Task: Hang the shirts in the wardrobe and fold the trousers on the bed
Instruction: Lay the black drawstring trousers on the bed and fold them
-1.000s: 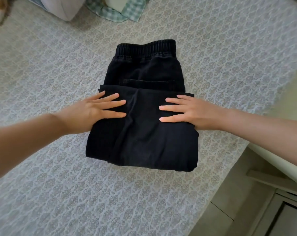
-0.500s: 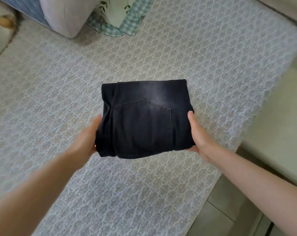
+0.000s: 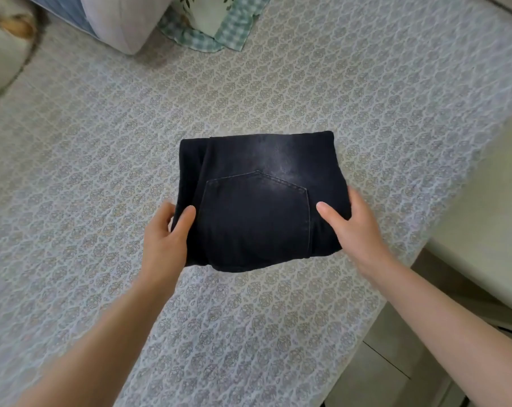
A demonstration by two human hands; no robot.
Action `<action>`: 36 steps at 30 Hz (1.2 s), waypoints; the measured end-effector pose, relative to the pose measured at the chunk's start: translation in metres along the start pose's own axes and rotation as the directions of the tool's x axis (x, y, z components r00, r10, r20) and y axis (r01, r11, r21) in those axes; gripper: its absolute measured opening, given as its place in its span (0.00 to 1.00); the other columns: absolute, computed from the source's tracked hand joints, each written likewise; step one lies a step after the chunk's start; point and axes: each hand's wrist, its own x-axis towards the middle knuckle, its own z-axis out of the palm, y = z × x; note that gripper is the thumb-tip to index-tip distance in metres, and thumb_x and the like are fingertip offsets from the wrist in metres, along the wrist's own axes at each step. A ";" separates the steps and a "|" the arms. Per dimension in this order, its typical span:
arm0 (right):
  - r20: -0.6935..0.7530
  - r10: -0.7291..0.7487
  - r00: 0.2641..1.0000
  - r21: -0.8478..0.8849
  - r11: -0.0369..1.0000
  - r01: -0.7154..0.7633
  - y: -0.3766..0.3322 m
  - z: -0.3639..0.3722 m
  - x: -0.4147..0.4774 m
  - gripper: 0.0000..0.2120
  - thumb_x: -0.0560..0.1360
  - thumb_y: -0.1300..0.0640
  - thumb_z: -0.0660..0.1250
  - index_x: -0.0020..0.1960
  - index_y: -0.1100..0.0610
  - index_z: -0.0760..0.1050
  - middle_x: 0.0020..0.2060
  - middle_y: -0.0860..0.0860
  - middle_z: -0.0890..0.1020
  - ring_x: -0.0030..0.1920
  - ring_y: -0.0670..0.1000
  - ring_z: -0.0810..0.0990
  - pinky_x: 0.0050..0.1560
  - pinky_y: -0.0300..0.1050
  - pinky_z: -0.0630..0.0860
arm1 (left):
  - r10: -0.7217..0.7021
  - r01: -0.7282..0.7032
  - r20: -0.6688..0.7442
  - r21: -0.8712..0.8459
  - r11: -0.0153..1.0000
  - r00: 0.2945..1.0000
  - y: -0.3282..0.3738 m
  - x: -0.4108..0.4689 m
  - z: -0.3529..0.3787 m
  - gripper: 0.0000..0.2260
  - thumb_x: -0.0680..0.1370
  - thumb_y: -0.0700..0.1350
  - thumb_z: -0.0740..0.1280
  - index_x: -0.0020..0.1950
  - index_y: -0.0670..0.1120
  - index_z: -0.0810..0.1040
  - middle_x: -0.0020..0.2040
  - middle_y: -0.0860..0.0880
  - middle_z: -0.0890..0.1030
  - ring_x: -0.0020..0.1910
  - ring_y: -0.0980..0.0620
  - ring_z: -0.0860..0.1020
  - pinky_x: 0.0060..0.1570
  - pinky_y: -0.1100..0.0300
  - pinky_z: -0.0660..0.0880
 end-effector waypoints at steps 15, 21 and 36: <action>0.075 0.400 0.913 -0.073 0.916 -0.395 0.055 -0.009 -0.044 0.24 0.72 0.57 0.73 0.60 0.43 0.64 0.54 0.42 0.77 0.52 0.43 0.78 0.47 0.43 0.74 | -0.266 0.262 -0.001 0.176 0.949 0.964 -0.066 -0.060 -0.025 0.09 0.78 0.47 0.70 0.49 0.42 0.75 0.44 0.45 0.82 0.45 0.46 0.82 0.38 0.60 0.76; 0.022 0.447 0.894 0.104 0.889 -0.447 0.018 -0.002 -0.020 0.33 0.73 0.44 0.71 0.72 0.46 0.60 0.64 0.47 0.75 0.58 0.51 0.78 0.50 0.50 0.77 | -0.362 0.362 0.023 -0.006 0.932 0.932 -0.044 -0.034 -0.031 0.31 0.70 0.61 0.74 0.69 0.58 0.66 0.59 0.52 0.77 0.55 0.51 0.80 0.54 0.46 0.78; -0.198 0.018 0.980 -0.456 0.884 -0.108 0.037 0.041 -0.059 0.38 0.75 0.34 0.60 0.76 0.37 0.42 0.69 0.58 0.63 0.57 0.59 0.76 0.47 0.47 0.70 | -0.428 0.430 0.054 -0.049 0.901 0.902 -0.034 -0.035 0.008 0.25 0.68 0.67 0.73 0.61 0.59 0.75 0.52 0.60 0.81 0.48 0.58 0.79 0.34 0.63 0.74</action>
